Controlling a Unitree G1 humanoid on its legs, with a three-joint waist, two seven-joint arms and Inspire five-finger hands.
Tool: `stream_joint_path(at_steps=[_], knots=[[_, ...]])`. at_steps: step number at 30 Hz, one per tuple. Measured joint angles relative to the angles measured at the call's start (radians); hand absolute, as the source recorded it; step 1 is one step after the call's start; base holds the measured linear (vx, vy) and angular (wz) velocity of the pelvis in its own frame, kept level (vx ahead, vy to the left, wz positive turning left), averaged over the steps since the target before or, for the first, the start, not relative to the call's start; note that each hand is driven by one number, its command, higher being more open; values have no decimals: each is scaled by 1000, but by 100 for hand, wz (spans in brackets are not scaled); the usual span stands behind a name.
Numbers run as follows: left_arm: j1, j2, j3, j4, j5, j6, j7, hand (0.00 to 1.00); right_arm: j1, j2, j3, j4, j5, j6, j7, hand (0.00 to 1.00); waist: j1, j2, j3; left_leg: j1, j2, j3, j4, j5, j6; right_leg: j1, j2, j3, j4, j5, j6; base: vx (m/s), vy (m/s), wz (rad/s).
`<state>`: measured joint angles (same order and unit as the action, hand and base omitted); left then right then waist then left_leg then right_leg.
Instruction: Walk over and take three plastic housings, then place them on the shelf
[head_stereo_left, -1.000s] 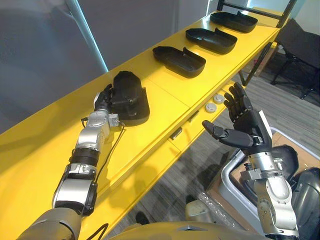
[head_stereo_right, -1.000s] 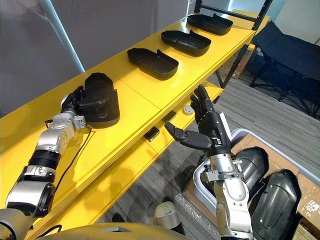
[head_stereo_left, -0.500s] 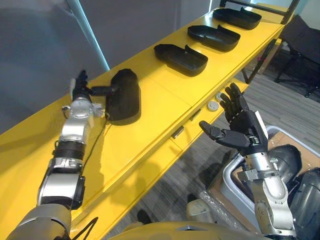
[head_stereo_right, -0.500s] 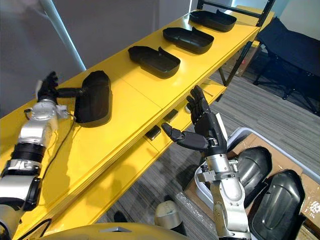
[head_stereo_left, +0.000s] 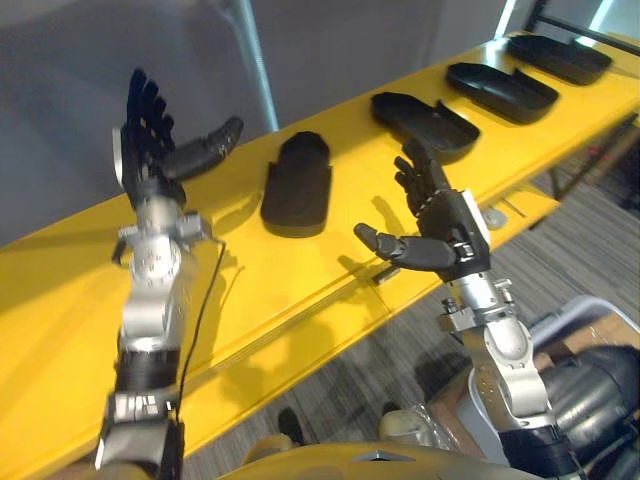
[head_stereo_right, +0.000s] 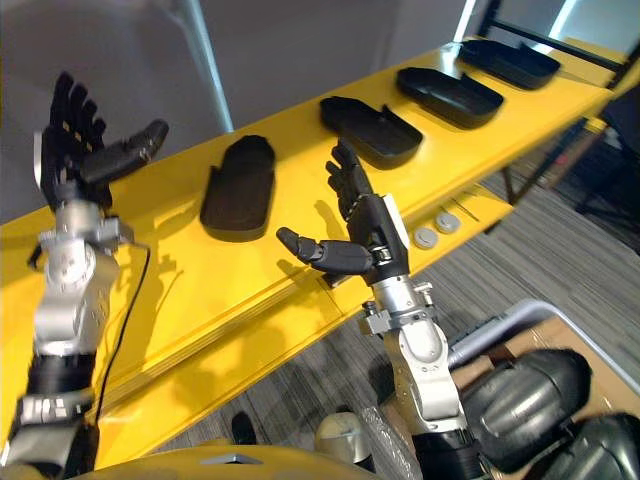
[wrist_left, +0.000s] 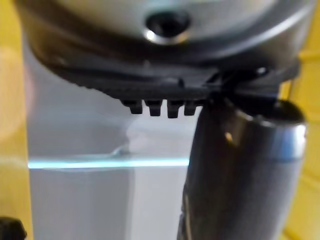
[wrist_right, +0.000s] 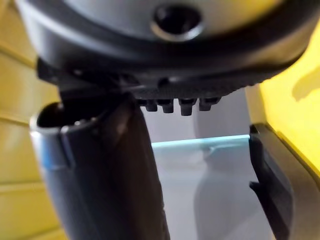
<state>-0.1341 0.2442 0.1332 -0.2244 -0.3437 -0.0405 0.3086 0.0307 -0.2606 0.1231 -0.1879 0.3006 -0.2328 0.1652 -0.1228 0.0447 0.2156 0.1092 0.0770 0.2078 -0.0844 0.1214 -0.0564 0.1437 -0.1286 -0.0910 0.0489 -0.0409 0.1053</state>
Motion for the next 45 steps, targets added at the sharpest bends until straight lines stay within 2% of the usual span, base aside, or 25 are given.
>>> stream_joint_path(at_steps=[2, 3, 5, 6, 8, 11, 16, 19, 20, 23, 28, 35, 41, 45], knots=[[143, -82, -12, -71, 36, -53, 0, 100, -38, 2, 35, 63, 1, 35, -1, 100, 48, -1, -1, -21, -4, -51, 0, 13, 0, 11, -1, -51, -4, -4, -3, -1, -34, 65], [170, -93, -16, -79, 50, -66, -1, 100, -51, 5, 47, 80, 0, 40, -1, 100, 59, -2, -1, -27, -6, -65, 0, 17, 0, 14, -1, -65, -7, -4, -4, -19, -40, 69], [243, -112, -19, -90, 110, -90, -13, 100, -114, 24, 101, 140, 1, 50, -4, 100, 104, -3, -1, -41, -10, -105, 0, 28, -1, 29, -1, -109, -18, -4, -4, -18, -29, 55], [257, -114, -19, -92, 122, -92, -16, 100, -136, 31, 117, 158, 2, 50, -7, 100, 111, -4, -1, -41, -12, -114, 0, 29, -1, 34, -2, -117, -18, -3, -4, -10, -16, 42], [302, -123, -19, -94, 120, -114, -78, 100, -237, 78, 172, 224, 4, 50, -33, 100, 149, -9, -4, -50, -18, -138, -1, 37, 2, 42, -5, -144, -21, -3, -4, -31, -4, 33], [340, -131, -20, -95, 116, -134, -147, 100, -296, 132, 205, 266, 4, 49, -69, 100, 176, -25, -13, -61, -24, -155, -2, 41, 1, 42, -9, -163, -21, -4, -4, -33, 7, 21], [381, -138, -18, -95, 104, -134, -185, 100, -322, 188, 248, 331, 22, 55, -113, 100, 202, -47, -26, -67, -33, -177, -5, 46, 2, 47, -14, -182, -19, -11, -16, -26, 13, 15], [381, -159, -17, -95, 96, -135, -194, 100, -323, 206, 265, 386, 21, 96, -185, 100, 205, -48, -27, -73, -35, -191, -5, 54, 0, 50, -14, -205, -16, -14, -18, -59, 6, 20], [381, -164, -18, -95, 80, -135, -207, 100, -323, 227, 261, 431, 22, 120, -247, 100, 205, -47, -29, -83, -33, -202, -5, 56, 1, 48, -10, -212, -16, -14, -18, -63, -6, 20], [387, -168, -24, -95, 79, -135, -214, 100, -323, 246, 258, 503, 22, 173, -354, 100, 206, -44, -30, -88, -31, -210, -5, 61, 0, 47, -7, -220, -16, -15, -16, -47, -10, 12], [419, -168, -70, -92, 75, -135, -218, 100, -356, 277, 240, 536, 18, 199, -528, 100, 206, -29, -44, -92, -29, -203, -5, 62, 0, 38, -7, -209, -15, -12, -19, 1, -3, -3], [419, -168, -125, -77, 54, -148, -268, 100, -350, 337, 243, 549, -92, 189, -658, 100, 203, -26, -49, -96, -20, -171, -5, 66, -3, 16, -6, -177, -14, -8, -16, 25, -16, -11], [418, -168, -165, -44, -38, -161, -331, 100, -309, 328, 242, 548, -101, 133, -674, 100, 197, -26, -49, -85, -14, -145, -5, 57, -6, 12, -7, -154, -12, -6, -17, 0, -3, -15], [419, -167, -203, -41, -150, -161, -426, 100, -267, 319, 250, 531, -138, 100, -677, 100, 178, -25, -51, -82, -12, -120, -5, 55, -4, -2, -7, -128, -8, -2, -18, -15, 8, -16]])
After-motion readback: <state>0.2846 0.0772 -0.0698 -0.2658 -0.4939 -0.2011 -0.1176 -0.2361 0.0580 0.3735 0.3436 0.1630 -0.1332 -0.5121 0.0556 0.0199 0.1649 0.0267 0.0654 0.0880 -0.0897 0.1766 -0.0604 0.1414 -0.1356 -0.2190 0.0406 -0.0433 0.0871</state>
